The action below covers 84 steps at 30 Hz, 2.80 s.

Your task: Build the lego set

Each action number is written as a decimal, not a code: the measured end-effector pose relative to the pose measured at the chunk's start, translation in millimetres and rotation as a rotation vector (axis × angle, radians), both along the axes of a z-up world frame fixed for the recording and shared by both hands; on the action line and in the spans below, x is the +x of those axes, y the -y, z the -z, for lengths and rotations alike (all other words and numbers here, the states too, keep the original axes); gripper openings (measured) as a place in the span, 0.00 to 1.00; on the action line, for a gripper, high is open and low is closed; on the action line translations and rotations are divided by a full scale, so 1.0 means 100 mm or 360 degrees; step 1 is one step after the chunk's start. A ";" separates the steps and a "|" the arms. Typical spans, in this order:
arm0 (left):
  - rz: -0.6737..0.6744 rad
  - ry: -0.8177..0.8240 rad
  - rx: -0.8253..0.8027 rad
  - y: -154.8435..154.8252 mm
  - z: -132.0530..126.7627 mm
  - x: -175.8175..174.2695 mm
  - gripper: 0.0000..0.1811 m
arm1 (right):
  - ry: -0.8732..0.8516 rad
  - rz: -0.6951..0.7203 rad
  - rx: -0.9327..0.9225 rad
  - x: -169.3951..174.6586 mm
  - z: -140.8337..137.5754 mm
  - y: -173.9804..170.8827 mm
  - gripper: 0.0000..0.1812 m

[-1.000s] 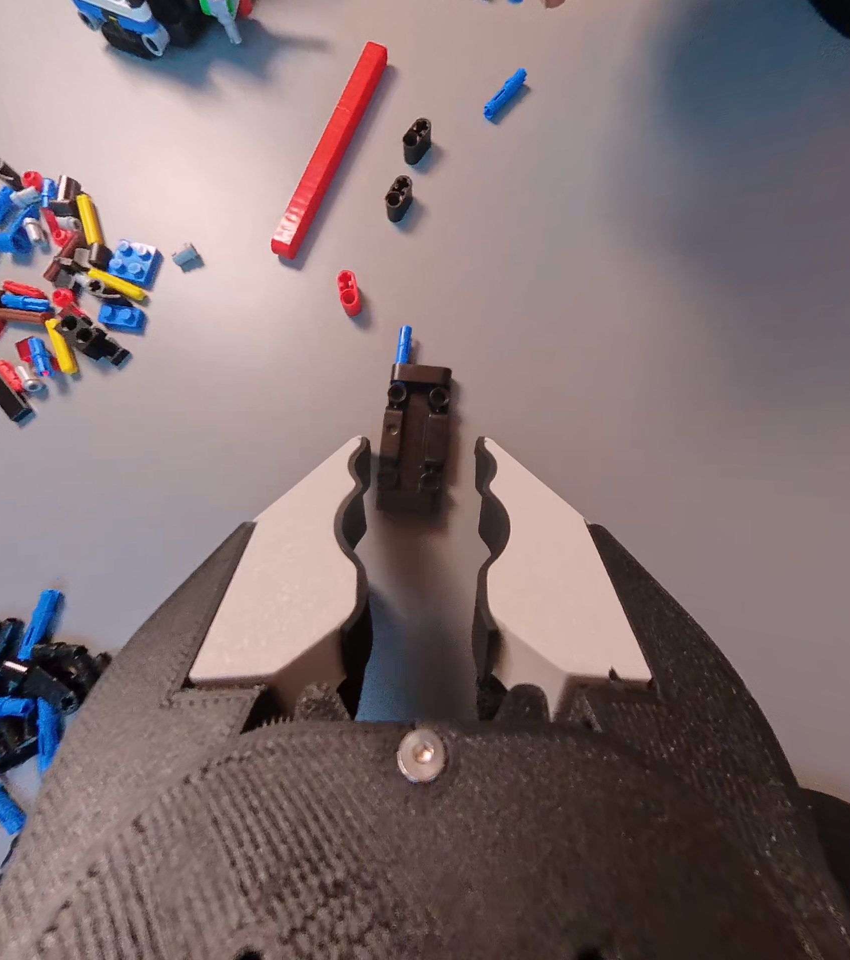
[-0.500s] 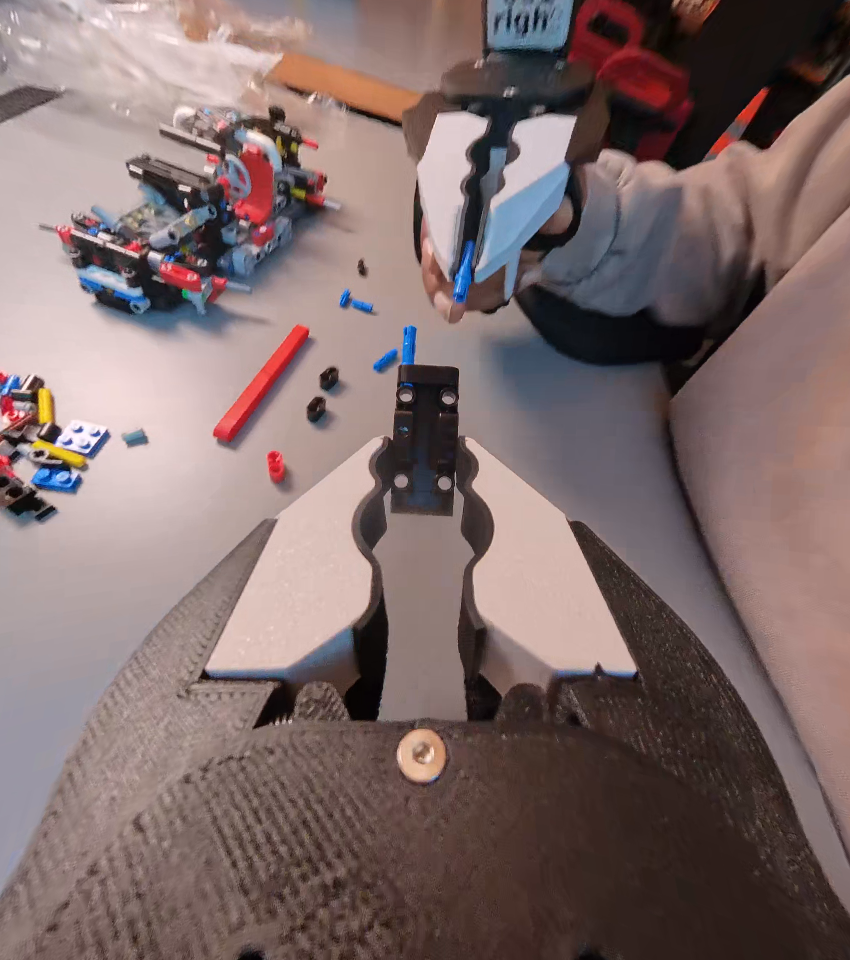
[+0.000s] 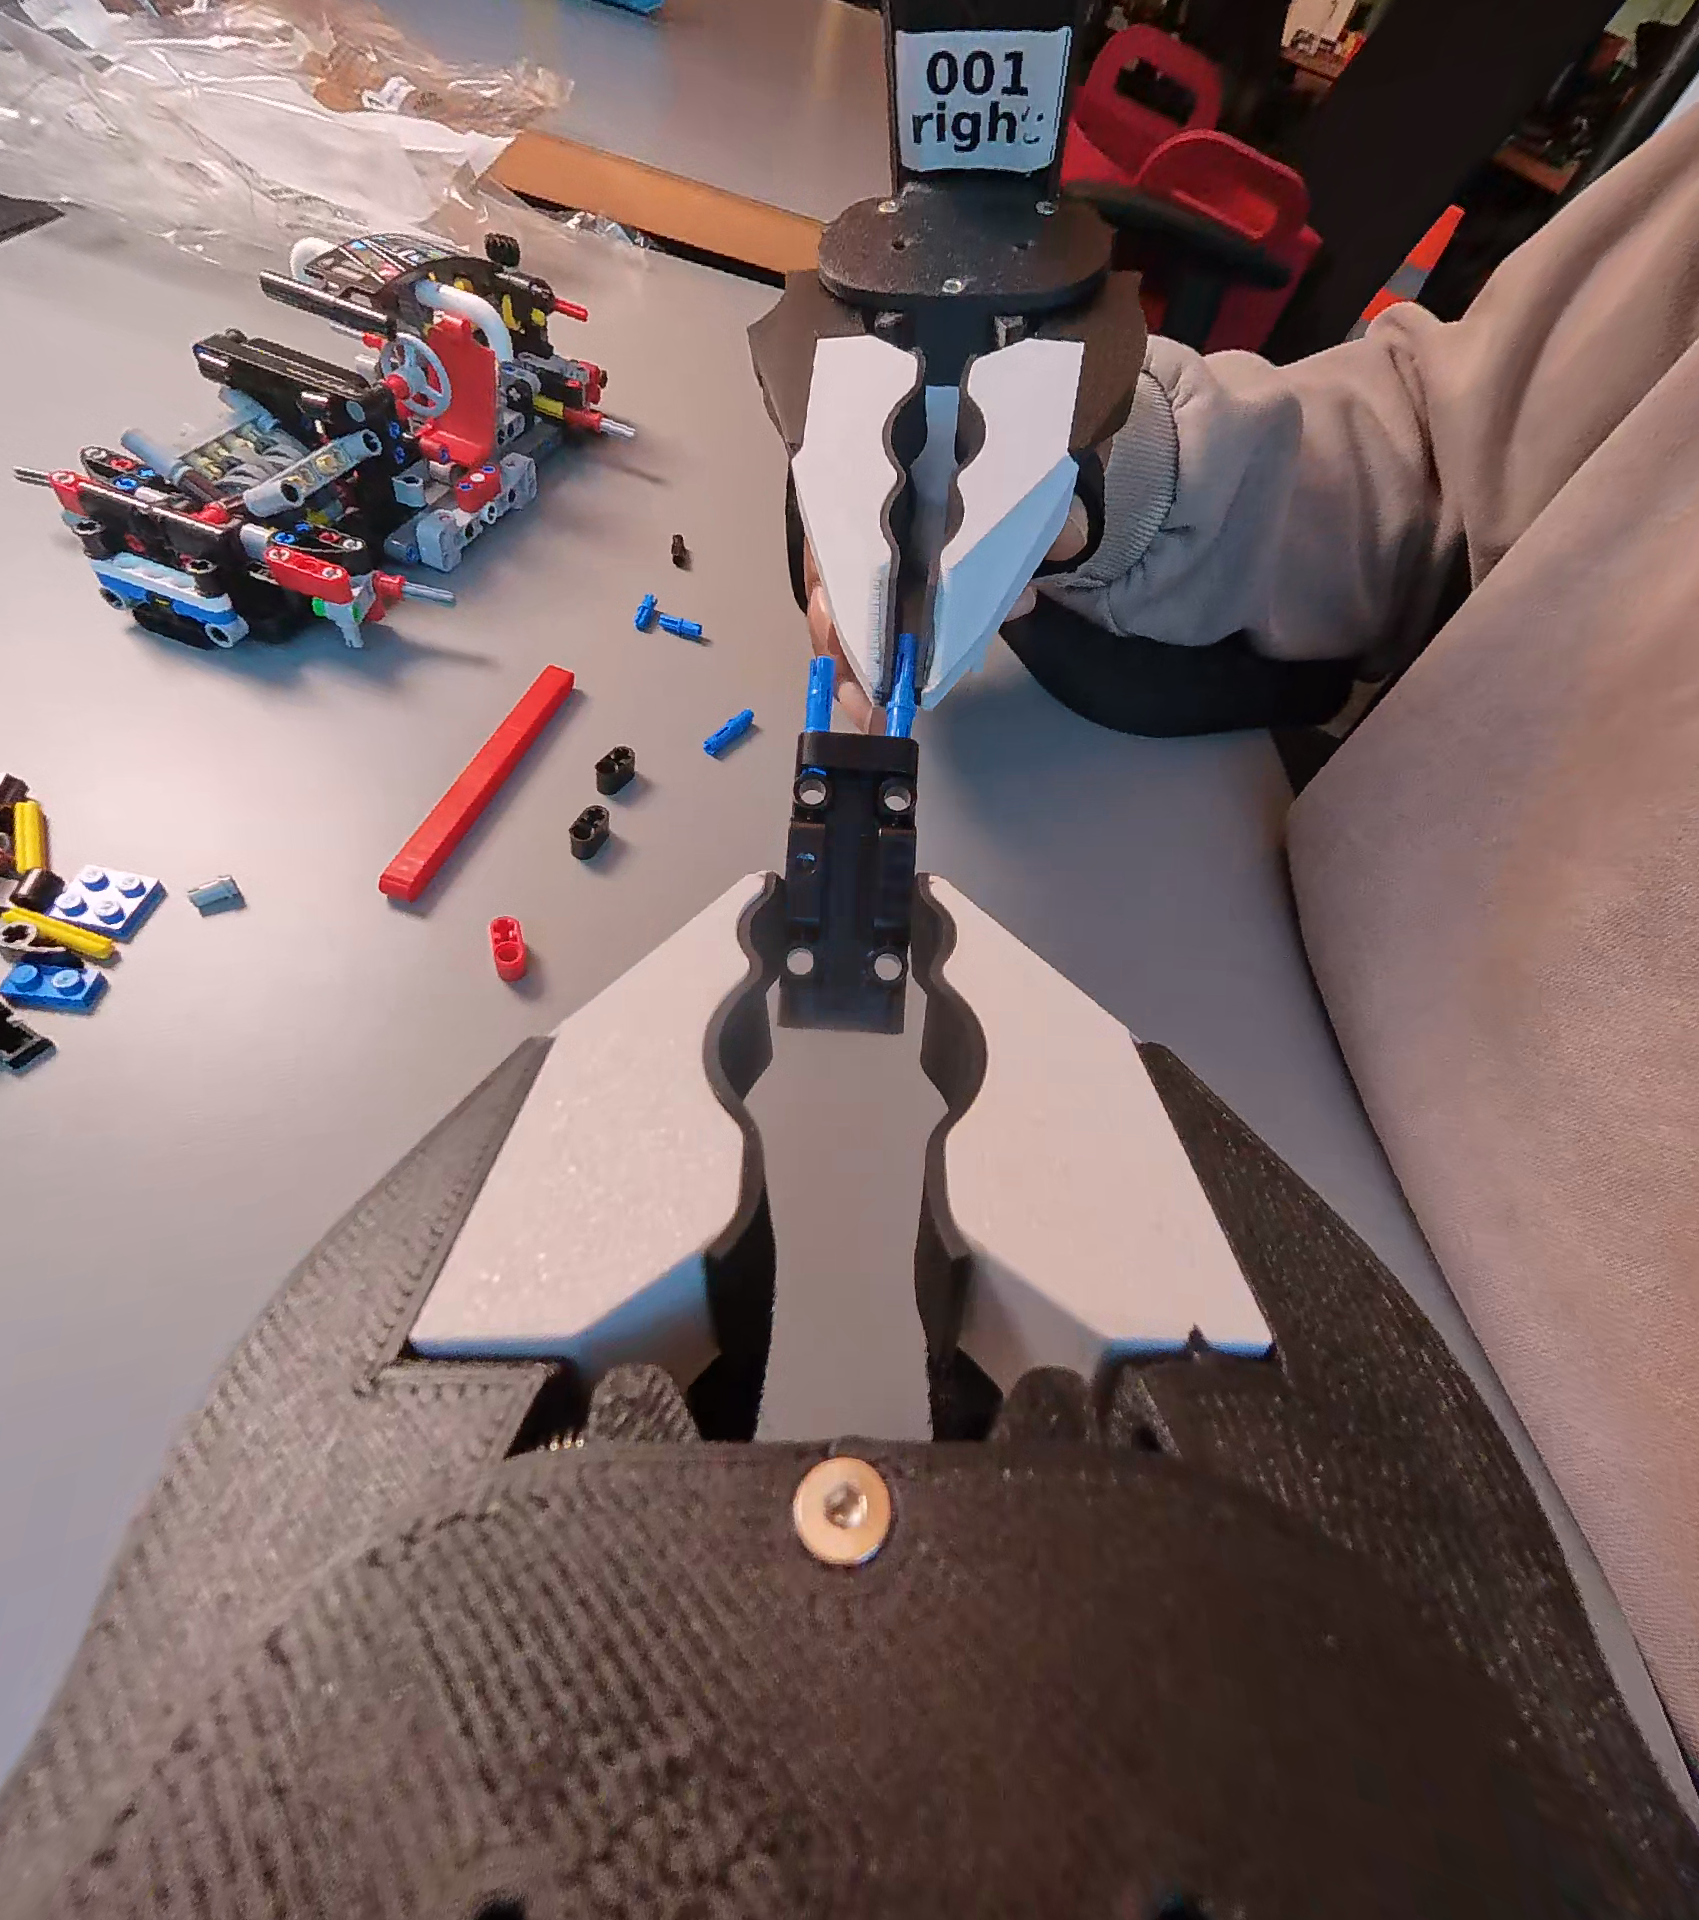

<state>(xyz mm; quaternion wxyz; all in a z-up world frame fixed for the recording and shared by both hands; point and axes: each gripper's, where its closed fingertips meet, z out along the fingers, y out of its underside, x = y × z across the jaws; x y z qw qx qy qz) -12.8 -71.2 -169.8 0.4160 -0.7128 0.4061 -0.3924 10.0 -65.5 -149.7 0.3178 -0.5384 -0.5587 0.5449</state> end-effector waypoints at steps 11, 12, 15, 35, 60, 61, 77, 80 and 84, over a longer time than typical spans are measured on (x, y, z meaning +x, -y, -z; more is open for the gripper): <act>-0.0008 -0.0050 0.0018 0.01 0.05 0.01 0.12 | 0.0065 -0.0015 -0.0015 0.00 0.05 0.03 0.01; -0.0007 -0.0057 0.0022 0.01 0.05 0.01 0.12 | 0.0089 -0.0017 -0.0006 0.00 0.07 0.03 0.01; -0.0022 -0.0052 -0.0004 0.00 0.07 0.02 0.12 | 0.0096 -0.0009 -0.0023 0.01 0.08 0.02 0.01; -0.0022 -0.0081 -0.0079 0.00 0.19 0.02 0.12 | 0.0233 -0.0019 -0.0118 0.00 0.25 0.03 0.01; -0.0067 0.0414 -0.0204 -0.06 -0.19 0.09 0.12 | -0.0097 0.0063 -0.0252 0.01 -0.23 -0.08 0.01; -0.0071 0.0371 -0.0187 -0.06 -0.16 0.09 0.12 | -0.0055 0.0059 -0.0252 0.02 -0.20 -0.07 0.01; -0.0259 0.0585 -0.0158 -0.22 -0.32 0.03 0.12 | -0.0367 0.0241 -0.0764 -0.05 -0.34 -0.29 0.00; -0.0249 0.0604 -0.0156 -0.23 -0.34 0.04 0.12 | -0.0448 0.0226 -0.0811 -0.04 -0.39 -0.30 0.00; -0.0238 0.0567 -0.0095 -0.21 -0.36 0.04 0.12 | -0.0448 0.0183 -0.0698 -0.04 -0.42 -0.28 0.00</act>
